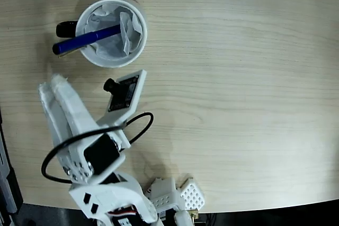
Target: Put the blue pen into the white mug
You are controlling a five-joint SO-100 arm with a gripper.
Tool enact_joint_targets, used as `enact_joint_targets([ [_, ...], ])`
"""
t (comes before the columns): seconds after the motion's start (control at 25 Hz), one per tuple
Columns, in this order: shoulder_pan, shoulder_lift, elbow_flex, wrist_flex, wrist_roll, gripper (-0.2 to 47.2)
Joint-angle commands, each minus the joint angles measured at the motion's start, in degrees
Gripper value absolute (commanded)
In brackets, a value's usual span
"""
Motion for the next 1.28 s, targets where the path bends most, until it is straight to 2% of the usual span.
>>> enact_joint_targets([
  [0.0,-0.09,12.04,5.98,-1.05,-6.06,0.0],
  [0.08,2.11,20.39,11.07,0.0,-11.95,0.0],
  [0.2,8.09,29.18,13.01,8.17,-23.2,0.0],
  [0.36,14.24,33.93,12.92,23.64,-44.12,0.0],
  [0.56,22.85,37.62,13.27,43.33,-55.2,0.0],
  [0.84,31.73,49.92,26.02,55.46,-57.39,0.0],
  [1.04,32.87,59.94,31.64,66.09,-57.04,0.0],
  [1.24,32.26,68.64,32.52,76.9,-55.02,0.0],
])
